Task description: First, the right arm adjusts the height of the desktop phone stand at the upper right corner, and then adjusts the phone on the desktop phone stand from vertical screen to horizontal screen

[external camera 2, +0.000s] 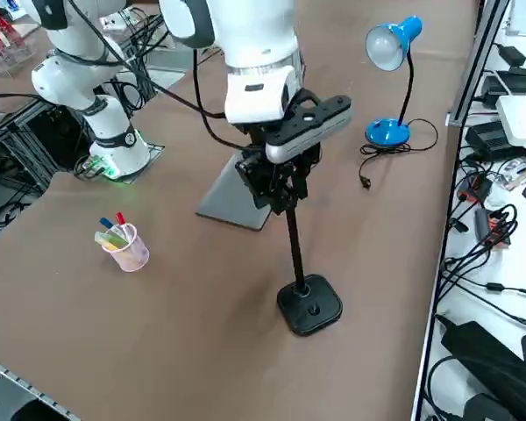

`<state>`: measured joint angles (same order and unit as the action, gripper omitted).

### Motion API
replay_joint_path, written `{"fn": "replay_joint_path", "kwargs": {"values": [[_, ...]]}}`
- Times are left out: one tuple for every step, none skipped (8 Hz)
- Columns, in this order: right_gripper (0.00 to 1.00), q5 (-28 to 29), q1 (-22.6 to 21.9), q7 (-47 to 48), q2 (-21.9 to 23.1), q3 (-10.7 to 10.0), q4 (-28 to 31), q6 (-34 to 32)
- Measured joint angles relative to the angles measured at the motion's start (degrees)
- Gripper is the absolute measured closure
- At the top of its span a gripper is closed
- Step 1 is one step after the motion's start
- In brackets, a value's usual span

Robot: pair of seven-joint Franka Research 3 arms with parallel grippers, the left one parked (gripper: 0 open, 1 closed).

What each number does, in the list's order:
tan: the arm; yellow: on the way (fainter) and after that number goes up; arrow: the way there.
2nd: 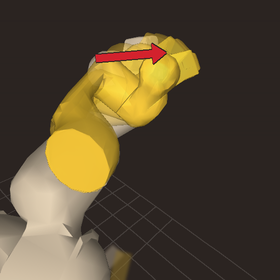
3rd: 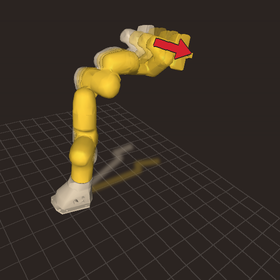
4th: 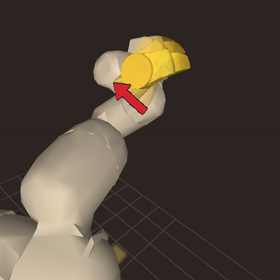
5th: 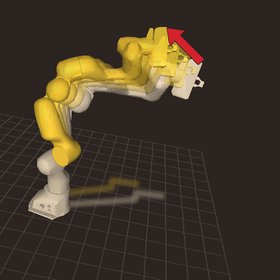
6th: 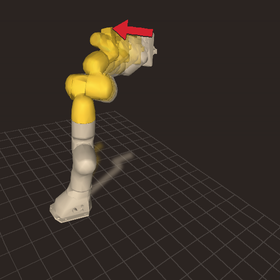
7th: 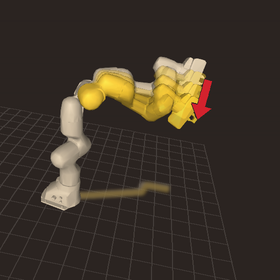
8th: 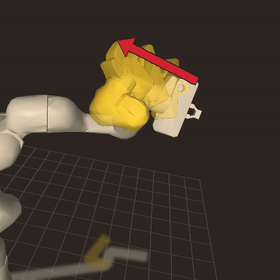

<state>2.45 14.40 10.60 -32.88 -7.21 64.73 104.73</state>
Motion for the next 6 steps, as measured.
{"fn": "replay_joint_path", "kwargs": {"values": [[0.66, 0.1, 0.0, 0.1, 0.0, 0.0, 0.0, 0.0], [0.70, 0.1, 0.0, 0.6, 0.0, 0.0, 0.0, 0.0], [0.70, 0.2, 0.0, 0.6, 0.0, 0.0, 0.0, 0.0], [0.70, 0.2, 0.0, 0.6, 0.0, 0.0, 0.0, 0.0], [0.70, 0.2, 0.0, 0.6, 0.0, 0.0, 0.0, 0.0], [0.70, 0.2, 0.0, 0.6, 0.0, 0.1, 0.0, 0.1]]}}
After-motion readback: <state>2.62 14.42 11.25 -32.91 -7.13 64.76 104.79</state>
